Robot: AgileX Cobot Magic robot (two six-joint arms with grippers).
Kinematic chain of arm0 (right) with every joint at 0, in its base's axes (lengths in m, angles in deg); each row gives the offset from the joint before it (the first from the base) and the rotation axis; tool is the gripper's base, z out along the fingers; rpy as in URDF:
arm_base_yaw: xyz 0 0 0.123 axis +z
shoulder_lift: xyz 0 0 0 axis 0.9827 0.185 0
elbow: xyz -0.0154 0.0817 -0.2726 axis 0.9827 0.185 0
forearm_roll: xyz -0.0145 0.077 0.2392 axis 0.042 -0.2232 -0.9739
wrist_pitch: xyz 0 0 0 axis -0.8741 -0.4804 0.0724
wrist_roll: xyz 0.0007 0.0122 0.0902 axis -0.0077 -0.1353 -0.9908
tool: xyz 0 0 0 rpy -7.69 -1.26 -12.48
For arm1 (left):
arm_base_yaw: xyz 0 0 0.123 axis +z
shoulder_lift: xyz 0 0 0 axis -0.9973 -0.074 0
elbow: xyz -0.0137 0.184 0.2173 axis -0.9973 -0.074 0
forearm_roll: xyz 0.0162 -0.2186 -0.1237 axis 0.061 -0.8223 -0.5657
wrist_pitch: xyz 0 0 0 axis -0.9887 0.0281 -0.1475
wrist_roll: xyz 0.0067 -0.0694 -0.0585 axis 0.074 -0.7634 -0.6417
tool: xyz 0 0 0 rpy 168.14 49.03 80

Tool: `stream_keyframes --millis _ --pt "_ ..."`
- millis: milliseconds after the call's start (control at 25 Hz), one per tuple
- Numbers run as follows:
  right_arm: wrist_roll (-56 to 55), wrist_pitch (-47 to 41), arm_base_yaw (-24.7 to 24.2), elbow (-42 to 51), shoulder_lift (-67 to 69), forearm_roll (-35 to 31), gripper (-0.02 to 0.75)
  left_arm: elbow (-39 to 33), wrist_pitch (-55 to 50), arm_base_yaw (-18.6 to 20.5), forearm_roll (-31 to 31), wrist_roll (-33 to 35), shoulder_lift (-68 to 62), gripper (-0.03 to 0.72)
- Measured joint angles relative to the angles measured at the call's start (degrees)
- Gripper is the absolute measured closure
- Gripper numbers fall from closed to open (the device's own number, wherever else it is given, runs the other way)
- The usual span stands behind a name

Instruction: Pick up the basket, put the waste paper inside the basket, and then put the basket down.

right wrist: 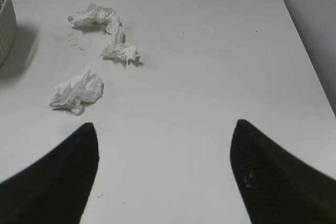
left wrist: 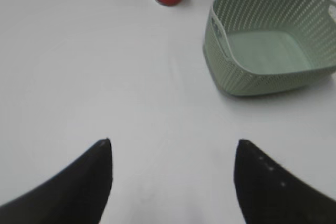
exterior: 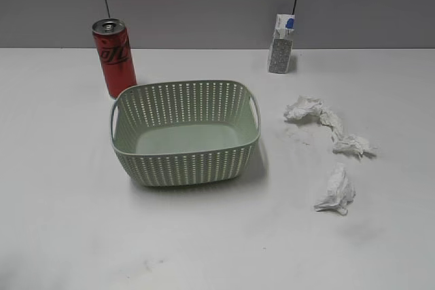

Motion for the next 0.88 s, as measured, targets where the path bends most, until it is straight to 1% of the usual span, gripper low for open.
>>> stream_keyframes --millis 120,200,440,600,760,880 --pt "0.00 0.00 0.00 0.00 0.00 0.00 0.146 2.13 1.56 -3.69 -0.36 0.00 -8.07 0.142" --pt "0.00 0.00 0.00 0.00 0.00 0.00 0.146 4.63 2.58 -4.88 -0.72 0.00 -13.83 0.143" --pt "0.00 0.00 0.00 0.00 0.00 0.00 0.146 15.86 3.21 -5.19 -3.18 0.00 -35.11 0.145" --pt "0.00 0.00 0.00 0.00 0.00 0.00 0.146 25.02 0.23 -5.33 -3.65 0.00 -49.19 0.146" --pt "0.00 0.00 0.00 0.00 0.00 0.00 0.146 34.63 -3.09 -7.10 -3.52 0.00 -61.66 0.146" --pt "0.00 0.00 0.00 0.00 0.00 0.00 0.146 39.86 -3.48 -8.73 -3.46 -0.76 -69.06 0.147"
